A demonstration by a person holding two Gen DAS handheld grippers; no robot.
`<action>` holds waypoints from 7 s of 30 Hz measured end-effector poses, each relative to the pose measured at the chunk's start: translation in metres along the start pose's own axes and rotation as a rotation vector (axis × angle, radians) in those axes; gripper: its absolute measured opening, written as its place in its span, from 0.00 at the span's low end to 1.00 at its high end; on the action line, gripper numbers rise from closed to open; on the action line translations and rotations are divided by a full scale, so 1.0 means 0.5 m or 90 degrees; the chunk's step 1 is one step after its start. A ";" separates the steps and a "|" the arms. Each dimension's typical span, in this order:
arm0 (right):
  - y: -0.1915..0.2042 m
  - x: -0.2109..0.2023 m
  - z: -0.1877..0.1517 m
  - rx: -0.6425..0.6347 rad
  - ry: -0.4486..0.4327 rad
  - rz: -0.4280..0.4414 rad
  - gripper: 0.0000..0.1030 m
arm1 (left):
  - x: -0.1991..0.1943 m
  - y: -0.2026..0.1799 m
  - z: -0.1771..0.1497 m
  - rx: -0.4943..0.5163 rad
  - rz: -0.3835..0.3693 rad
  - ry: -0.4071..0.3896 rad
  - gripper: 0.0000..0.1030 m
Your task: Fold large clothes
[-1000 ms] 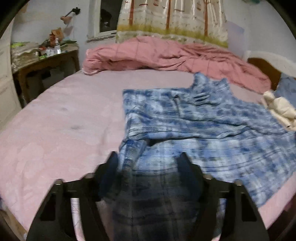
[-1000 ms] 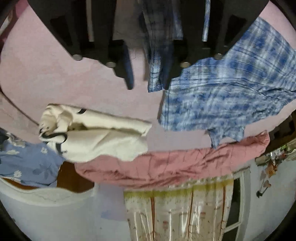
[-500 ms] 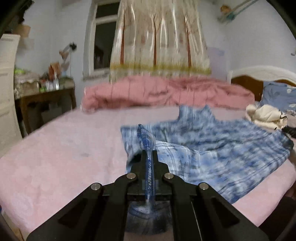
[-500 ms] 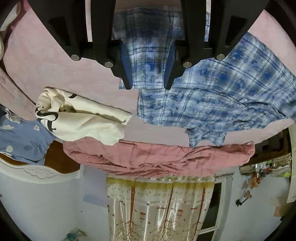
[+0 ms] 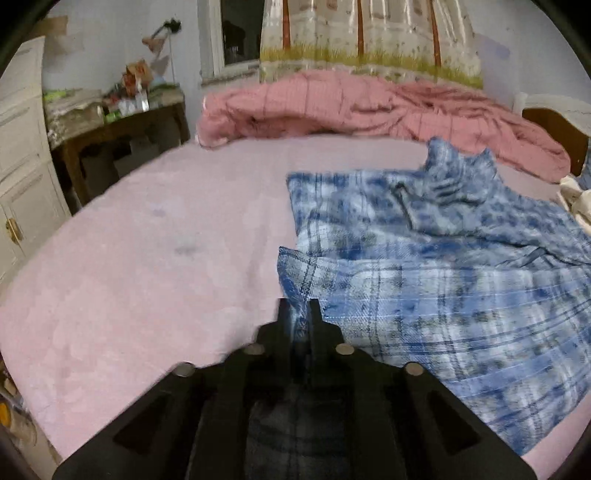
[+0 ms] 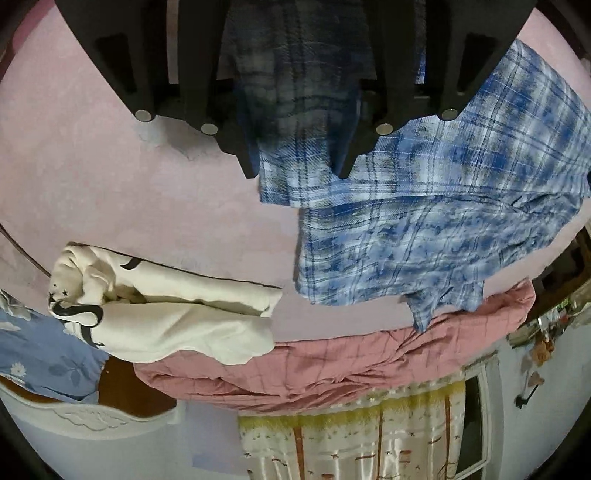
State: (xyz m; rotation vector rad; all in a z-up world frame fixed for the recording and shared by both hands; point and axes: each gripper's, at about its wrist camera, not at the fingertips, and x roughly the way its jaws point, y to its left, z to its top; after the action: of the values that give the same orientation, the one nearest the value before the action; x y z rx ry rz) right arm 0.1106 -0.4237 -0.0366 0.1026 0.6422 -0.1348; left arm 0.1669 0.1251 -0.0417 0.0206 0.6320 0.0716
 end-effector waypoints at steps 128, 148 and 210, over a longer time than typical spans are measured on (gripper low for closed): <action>0.173 -0.061 0.179 -0.203 0.031 0.106 0.08 | -0.039 -0.107 0.188 0.128 0.006 0.038 0.45; 0.228 0.293 0.310 -0.208 0.194 0.065 0.32 | 0.246 -0.138 0.246 0.106 0.038 0.125 0.39; 0.131 0.313 0.309 -0.104 0.016 -0.014 0.07 | 0.220 -0.002 0.230 -0.012 -0.070 0.070 0.87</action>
State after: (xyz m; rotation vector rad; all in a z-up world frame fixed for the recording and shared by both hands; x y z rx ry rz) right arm 0.3359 -0.3947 -0.0047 -0.0600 0.6768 -0.1018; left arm 0.3232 0.1323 -0.0137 -0.0361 0.7415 -0.0280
